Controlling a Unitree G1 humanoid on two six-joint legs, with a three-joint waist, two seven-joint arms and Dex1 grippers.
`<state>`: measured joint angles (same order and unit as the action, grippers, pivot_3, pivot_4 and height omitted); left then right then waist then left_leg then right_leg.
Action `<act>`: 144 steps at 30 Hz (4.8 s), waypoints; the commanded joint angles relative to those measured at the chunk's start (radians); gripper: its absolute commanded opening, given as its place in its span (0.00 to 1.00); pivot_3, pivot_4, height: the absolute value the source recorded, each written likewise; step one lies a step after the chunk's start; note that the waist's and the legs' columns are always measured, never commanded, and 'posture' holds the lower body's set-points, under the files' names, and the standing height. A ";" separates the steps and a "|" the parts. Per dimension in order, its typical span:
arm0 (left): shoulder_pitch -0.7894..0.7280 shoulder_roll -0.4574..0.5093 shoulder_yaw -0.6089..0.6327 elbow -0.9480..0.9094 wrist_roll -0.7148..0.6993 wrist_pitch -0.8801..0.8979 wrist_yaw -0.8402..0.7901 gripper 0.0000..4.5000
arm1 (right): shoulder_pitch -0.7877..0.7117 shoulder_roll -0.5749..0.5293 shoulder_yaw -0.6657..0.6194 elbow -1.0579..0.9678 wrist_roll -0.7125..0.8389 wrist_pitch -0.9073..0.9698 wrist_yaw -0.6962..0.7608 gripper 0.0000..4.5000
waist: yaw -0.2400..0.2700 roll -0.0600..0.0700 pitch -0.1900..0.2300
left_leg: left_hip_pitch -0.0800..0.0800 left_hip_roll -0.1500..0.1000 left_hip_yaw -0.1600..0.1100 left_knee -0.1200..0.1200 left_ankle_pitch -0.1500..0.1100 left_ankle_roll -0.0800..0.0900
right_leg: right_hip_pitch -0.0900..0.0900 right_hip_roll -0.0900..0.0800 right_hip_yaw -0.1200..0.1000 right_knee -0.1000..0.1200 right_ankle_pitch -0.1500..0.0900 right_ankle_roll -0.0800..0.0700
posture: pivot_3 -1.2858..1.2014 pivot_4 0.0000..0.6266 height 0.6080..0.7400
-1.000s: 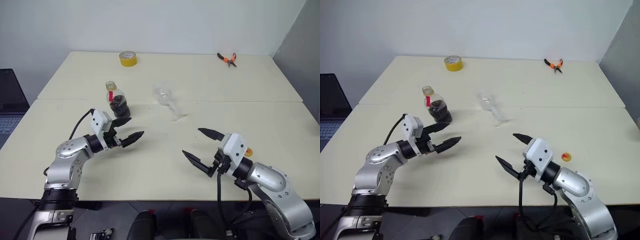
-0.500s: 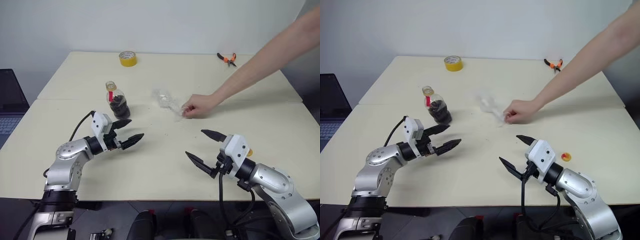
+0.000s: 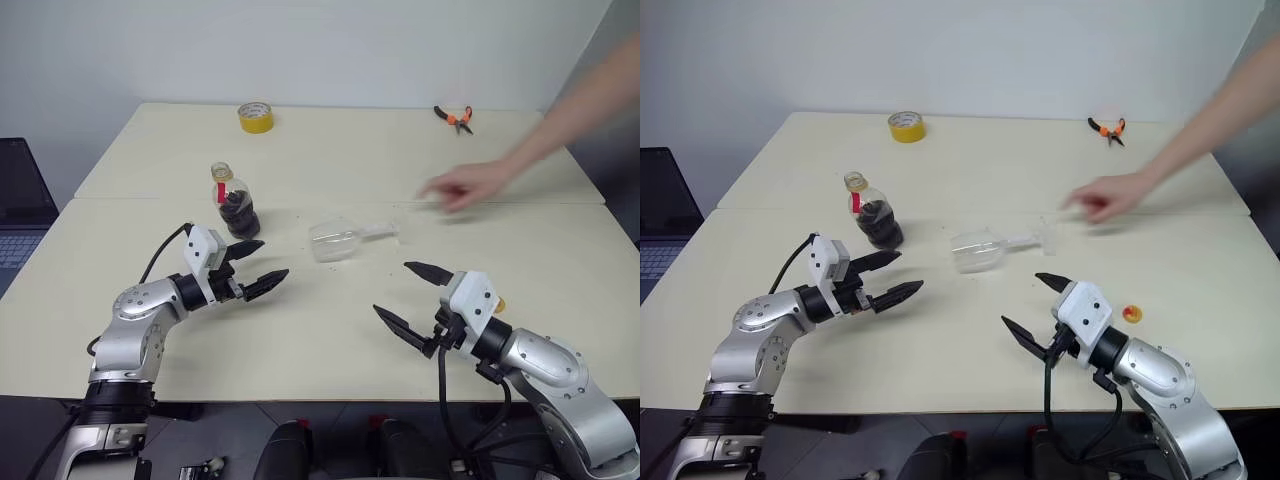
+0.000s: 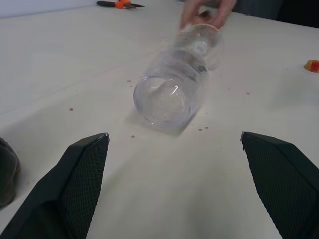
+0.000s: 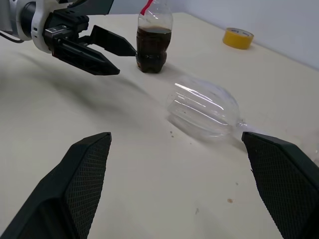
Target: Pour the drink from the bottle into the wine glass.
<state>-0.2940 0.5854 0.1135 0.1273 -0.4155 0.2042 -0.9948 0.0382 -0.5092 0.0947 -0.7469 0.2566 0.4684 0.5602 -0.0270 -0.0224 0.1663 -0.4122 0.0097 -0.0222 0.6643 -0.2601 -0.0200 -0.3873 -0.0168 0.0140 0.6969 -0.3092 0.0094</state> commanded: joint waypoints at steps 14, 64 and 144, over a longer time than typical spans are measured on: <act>0.031 0.066 0.024 -0.071 -0.015 -0.005 -0.063 1.00 | -0.211 -0.068 0.231 0.188 -0.602 -0.167 -0.193 0.99 | -0.001 0.000 0.000 | 0.000 0.000 0.000 0.000 0.000 0.000 | 0.000 0.000 0.000 0.000 0.000 0.000 | 0.52 0.24 1.00; 0.018 0.046 0.013 -0.059 -0.007 -0.040 -0.024 1.00 | -0.646 0.197 0.314 0.894 -1.041 -0.247 -0.394 0.03 | -0.003 -0.001 0.000 | -0.001 0.000 0.001 0.000 0.000 0.000 | -0.002 0.000 0.001 0.001 0.000 -0.001 | 0.52 0.24 1.00; 0.045 -0.214 0.122 -0.061 0.217 -0.055 0.669 1.00 | -0.151 -0.023 -0.121 -0.062 0.329 0.182 0.054 0.99 | 0.005 -0.002 -0.001 | 0.003 -0.001 -0.001 -0.001 0.000 0.000 | 0.004 -0.001 -0.001 -0.001 0.000 0.000 | 0.52 0.24 1.00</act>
<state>-0.2266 0.3581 0.2410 0.0640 -0.2017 0.1455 -0.3302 -0.1001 -0.5240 -0.0152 -0.7653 0.5570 0.6470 0.6245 -0.0220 -0.0243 0.1657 -0.4089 0.0087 -0.0228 0.6633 -0.2602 -0.0200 -0.3833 -0.0174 0.0131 0.6957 -0.3096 0.0090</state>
